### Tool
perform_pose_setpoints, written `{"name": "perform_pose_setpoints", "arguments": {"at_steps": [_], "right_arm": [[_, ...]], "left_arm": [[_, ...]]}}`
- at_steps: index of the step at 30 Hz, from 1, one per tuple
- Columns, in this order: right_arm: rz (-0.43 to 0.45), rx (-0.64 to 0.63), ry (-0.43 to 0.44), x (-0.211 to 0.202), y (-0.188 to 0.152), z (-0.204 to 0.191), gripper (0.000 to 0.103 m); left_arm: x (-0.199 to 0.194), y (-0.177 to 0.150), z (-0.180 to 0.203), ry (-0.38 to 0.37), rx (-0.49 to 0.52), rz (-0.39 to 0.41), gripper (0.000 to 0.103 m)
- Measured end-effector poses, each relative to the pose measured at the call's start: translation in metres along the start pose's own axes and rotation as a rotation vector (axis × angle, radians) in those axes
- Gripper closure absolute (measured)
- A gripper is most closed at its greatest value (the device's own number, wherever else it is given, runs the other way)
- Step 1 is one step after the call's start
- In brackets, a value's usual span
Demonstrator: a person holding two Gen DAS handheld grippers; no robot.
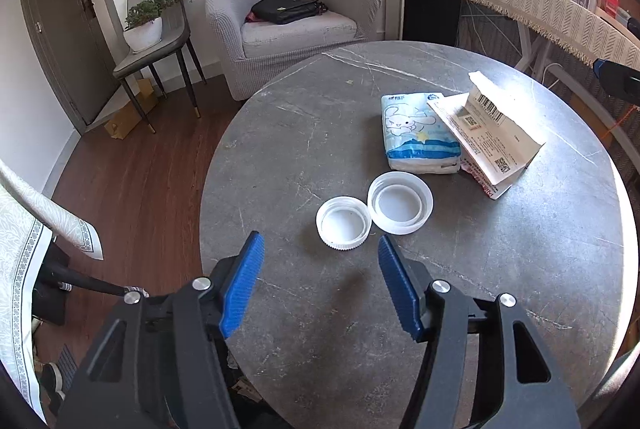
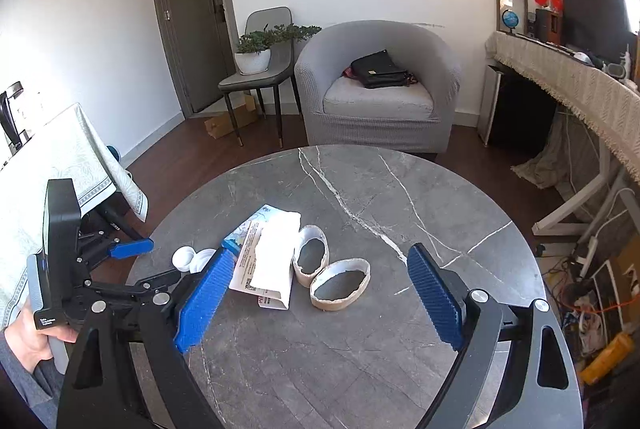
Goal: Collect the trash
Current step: 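Grasp the small white bottle cap with left tool while right tool grasps the white paper box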
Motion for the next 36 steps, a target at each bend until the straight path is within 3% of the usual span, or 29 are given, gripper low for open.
{"name": "perform_pose_setpoints", "arguments": {"at_steps": [12, 14, 16, 23, 36], "right_arm": [[-0.021, -0.008, 0.043, 0.007, -0.004, -0.008, 0.013], [-0.026, -0.037, 0.049, 0.011, -0.004, -0.018, 0.016], [-0.026, -0.088, 0.046, 0.014, -0.005, -0.032, 0.022], [-0.055, -0.139, 0.064, 0.032, -0.012, -0.060, 0.040], [-0.078, -0.132, 0.028, 0.051, -0.008, -0.067, 0.056]], "left_arm": [[0.014, 0.011, -0.010, -0.009, -0.037, 0.010, 0.042], [0.016, 0.013, -0.010, -0.017, -0.047, 0.011, 0.051], [0.017, 0.015, -0.008, -0.025, -0.056, 0.010, 0.070], [0.011, 0.015, -0.010, -0.041, -0.092, 0.032, 0.071], [-0.036, 0.014, -0.040, -0.116, -0.252, 0.163, 0.071]]}}
Point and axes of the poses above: each gripper's, at about its wrist camera, not at the fingertips, and x roughly the way its jaws point, z to its right, y to its top, the point moved 1 cm from there along x, roughly the way its jaws point, and after that the axes turned 14 degrees about -y, right-handed, at the moved point
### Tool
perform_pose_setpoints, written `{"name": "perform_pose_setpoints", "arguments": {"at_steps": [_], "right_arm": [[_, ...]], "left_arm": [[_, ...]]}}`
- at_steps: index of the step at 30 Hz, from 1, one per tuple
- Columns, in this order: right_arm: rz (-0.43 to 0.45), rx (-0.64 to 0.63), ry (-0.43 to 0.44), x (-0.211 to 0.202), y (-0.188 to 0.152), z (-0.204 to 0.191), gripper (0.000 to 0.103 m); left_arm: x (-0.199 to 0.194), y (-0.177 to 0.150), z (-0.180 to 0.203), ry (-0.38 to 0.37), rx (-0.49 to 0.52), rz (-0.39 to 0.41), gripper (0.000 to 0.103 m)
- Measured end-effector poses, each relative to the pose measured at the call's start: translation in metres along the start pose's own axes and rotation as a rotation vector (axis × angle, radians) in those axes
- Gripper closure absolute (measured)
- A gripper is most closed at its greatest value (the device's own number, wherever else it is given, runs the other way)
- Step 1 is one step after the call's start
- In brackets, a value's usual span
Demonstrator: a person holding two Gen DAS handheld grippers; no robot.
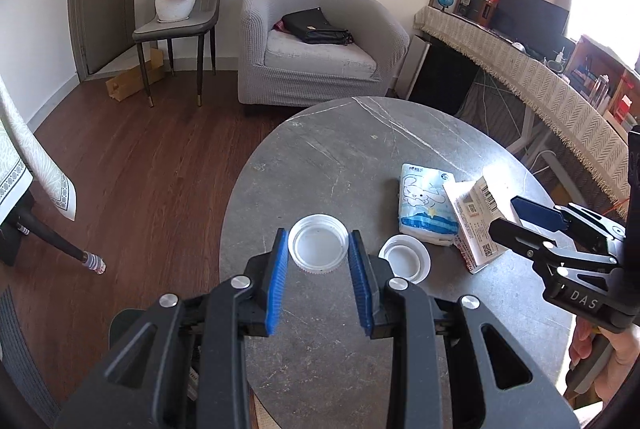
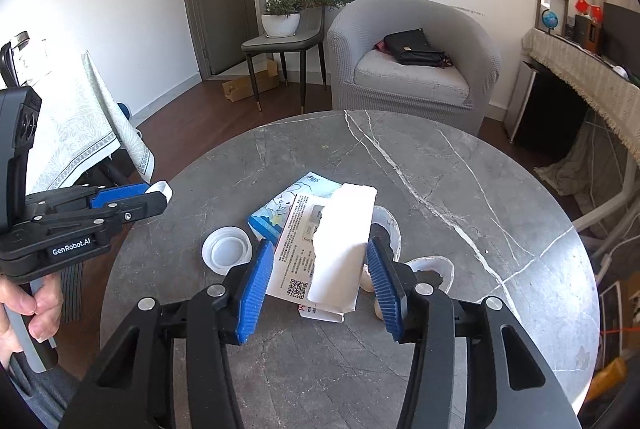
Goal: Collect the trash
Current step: 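Grasp the small white bottle cap with left tool while right tool grasps the white paper box, then carry the cap and paper box over the green bin with both tools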
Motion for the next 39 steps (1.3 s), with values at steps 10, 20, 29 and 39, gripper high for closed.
{"name": "perform_pose_setpoints", "arguments": {"at_steps": [10, 20, 29, 39], "right_arm": [[-0.025, 0.020, -0.037, 0.015, 0.002, -0.001, 0.073], [-0.001, 0.044, -0.074, 0.005, 0.014, -0.001, 0.075], [-0.019, 0.076, -0.114, -0.010, 0.022, 0.004, 0.075], [0.032, 0.084, -0.097, -0.029, 0.028, -0.006, 0.075]], "left_arm": [[-0.020, -0.001, -0.018, 0.017, -0.007, 0.019, 0.071], [-0.040, -0.005, -0.044, 0.046, -0.036, 0.030, 0.071], [-0.054, -0.010, -0.061, 0.079, -0.052, 0.029, 0.071], [-0.072, -0.016, -0.093, 0.113, -0.083, 0.031, 0.071]]}}
Point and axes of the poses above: each gripper's, at about its wrist camera, not at the fingertips, and x roughly the way its jaws point, z to its right, y to its top, the point moved 1 cm from there along x, roughly the way its jaws point, and after that the axes turned 14 degrees about -y, right-handed, at the moved point
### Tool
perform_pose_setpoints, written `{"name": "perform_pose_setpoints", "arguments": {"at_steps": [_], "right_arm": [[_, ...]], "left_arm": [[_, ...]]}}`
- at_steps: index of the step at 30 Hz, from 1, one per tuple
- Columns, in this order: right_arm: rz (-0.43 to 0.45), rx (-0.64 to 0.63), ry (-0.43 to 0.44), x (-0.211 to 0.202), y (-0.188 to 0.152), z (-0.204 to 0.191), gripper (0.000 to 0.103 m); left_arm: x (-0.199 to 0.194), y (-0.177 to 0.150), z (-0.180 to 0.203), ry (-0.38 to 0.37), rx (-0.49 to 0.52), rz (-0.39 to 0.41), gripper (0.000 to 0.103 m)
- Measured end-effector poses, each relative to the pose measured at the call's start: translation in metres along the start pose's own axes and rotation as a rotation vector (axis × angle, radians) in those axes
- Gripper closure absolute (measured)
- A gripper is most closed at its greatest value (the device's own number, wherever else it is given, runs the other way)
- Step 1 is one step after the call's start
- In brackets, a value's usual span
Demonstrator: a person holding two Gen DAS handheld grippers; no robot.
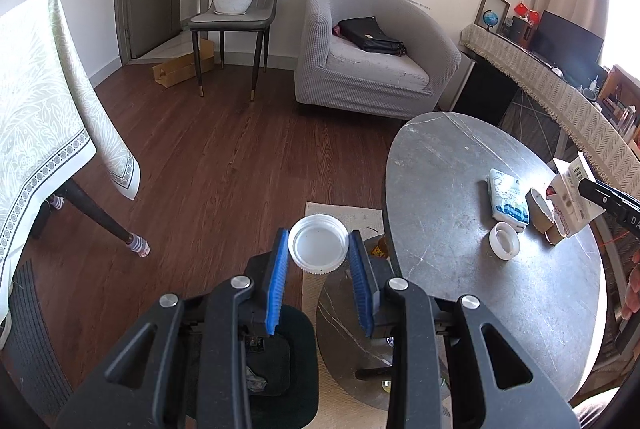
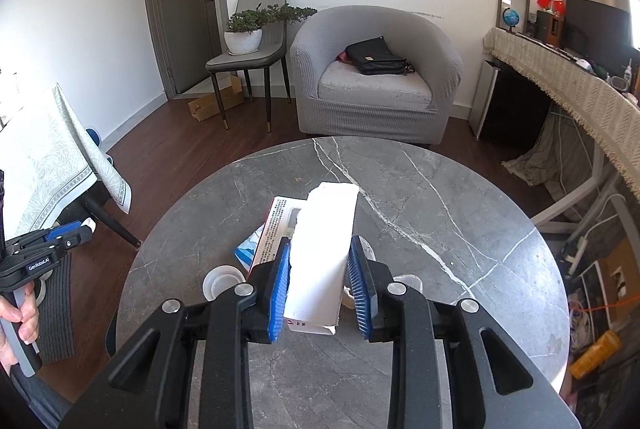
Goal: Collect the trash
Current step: 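Carry the cap and paper box over the green bin with both tools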
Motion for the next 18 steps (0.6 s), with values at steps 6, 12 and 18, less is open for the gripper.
{"name": "perform_pose_setpoints", "arguments": {"at_steps": [6, 12, 18], "right_arm": [[0.047, -0.051, 0.105, -0.010, 0.007, -0.042, 0.075], [0.066, -0.121, 0.187, -0.016, 0.008, -0.088, 0.075], [0.072, -0.166, 0.251, -0.018, 0.014, -0.129, 0.075]], "left_arm": [[0.003, -0.014, -0.026, 0.048, -0.020, -0.037, 0.071], [0.004, -0.029, -0.056, 0.088, -0.050, -0.079, 0.071], [0.009, -0.050, -0.088, 0.141, -0.075, -0.160, 0.071]]}}
Point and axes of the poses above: each gripper's, at about its wrist camera, not at the fingertips, and x roughly the way its jaws point, z to its right, y to its top, the point moved 1 cm from there along x, roughly the way its jaws point, and after that the axes turned 14 degrees about -y, right-handed, at the moved point
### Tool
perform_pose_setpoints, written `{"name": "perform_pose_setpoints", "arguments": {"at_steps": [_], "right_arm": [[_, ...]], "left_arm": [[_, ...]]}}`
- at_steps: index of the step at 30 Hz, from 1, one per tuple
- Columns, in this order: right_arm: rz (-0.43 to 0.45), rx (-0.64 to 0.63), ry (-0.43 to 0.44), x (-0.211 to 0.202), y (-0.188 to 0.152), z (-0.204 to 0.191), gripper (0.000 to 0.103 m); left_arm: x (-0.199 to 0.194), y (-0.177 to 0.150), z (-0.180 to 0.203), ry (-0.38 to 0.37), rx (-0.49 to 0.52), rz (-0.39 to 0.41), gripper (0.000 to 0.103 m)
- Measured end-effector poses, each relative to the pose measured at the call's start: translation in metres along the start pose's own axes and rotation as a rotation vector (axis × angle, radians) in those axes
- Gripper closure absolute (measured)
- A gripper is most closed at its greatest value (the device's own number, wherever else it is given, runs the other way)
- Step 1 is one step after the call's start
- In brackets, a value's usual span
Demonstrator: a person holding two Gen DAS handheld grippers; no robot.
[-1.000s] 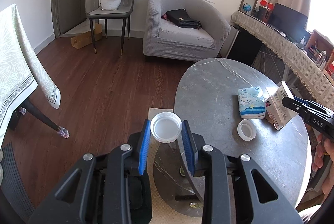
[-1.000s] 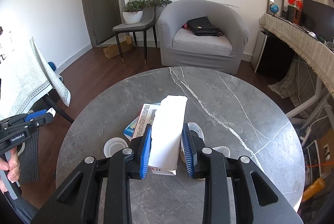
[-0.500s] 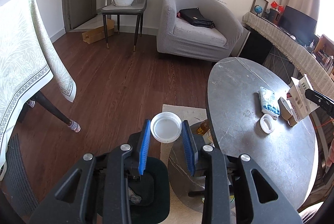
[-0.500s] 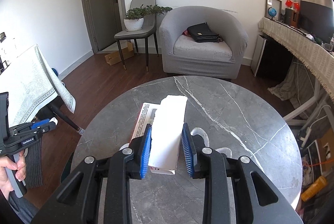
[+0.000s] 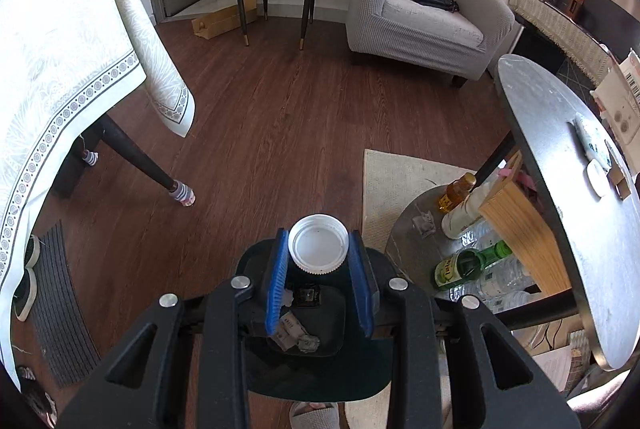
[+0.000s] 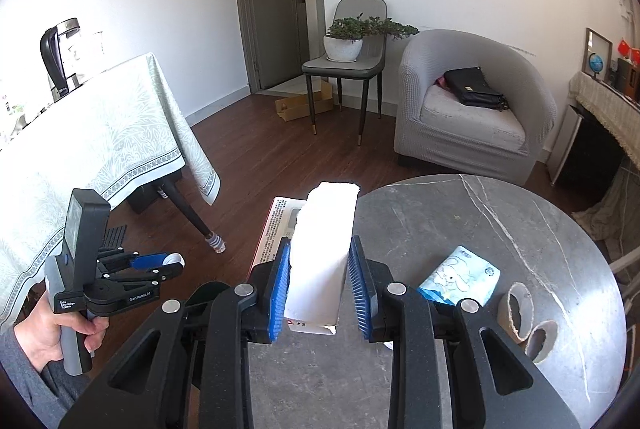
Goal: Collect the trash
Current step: 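Carry the cap and paper box over the green bin with both tools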
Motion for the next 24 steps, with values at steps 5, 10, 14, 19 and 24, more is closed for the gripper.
{"name": "perform_pose_setpoints", "arguments": {"at_steps": [5, 10, 14, 19, 24], "right_arm": [[0.001, -0.022, 0.054, 0.008, 0.008, -0.030, 0.075], [-0.002, -0.056, 0.096, 0.015, 0.012, -0.060, 0.075], [-0.009, -0.068, 0.128, 0.022, 0.014, -0.080, 0.075], [-0.038, -0.083, 0.160, 0.037, 0.014, -0.104, 0.075], [-0.077, -0.100, 0.175, 0.053, 0.009, -0.123, 0.075]], "left_arm": [[0.010, -0.016, -0.025, 0.023, -0.020, -0.066, 0.071], [0.021, -0.034, -0.048, 0.051, -0.043, -0.137, 0.071], [0.033, -0.043, -0.060, 0.047, -0.065, -0.177, 0.071], [0.045, -0.051, -0.067, 0.032, -0.086, -0.220, 0.071], [0.058, -0.059, -0.069, 0.013, -0.090, -0.280, 0.070]]}}
Point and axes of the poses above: each gripper's, at about its wrist camera, not at the fingertips, and x roughly the way its jaws point, z to its right, y to its top, the point moved 1 cm from there along x, roughly the way its jaws point, and after that the axes turned 14 degrees about -y, right-handed, at the moved point
